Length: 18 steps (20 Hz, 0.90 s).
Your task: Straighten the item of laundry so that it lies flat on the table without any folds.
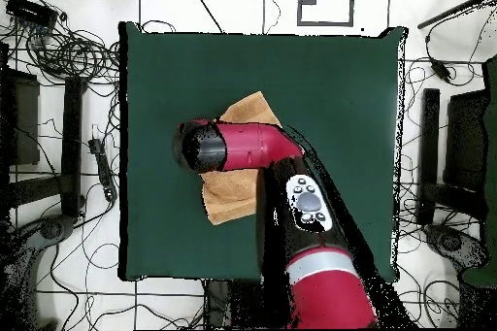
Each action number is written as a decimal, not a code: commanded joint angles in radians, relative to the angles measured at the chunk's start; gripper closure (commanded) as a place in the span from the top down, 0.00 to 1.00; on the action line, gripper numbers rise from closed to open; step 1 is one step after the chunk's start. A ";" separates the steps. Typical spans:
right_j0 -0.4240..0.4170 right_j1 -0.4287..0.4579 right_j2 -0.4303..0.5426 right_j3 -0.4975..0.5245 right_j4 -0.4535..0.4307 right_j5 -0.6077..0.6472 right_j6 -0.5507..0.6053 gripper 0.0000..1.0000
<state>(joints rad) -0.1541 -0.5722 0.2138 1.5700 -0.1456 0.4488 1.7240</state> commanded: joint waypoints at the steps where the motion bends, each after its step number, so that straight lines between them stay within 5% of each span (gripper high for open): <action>1: 0.064 -0.057 -0.043 0.014 0.066 0.168 0.205 1.00; 8: -0.012 0.145 -0.022 -0.062 0.024 0.032 0.108 1.00; 18: -0.046 0.219 -0.025 -0.103 -0.026 0.009 0.074 1.00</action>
<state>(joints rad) -0.2129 -0.4615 0.1761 1.4728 -0.1364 0.4821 1.7240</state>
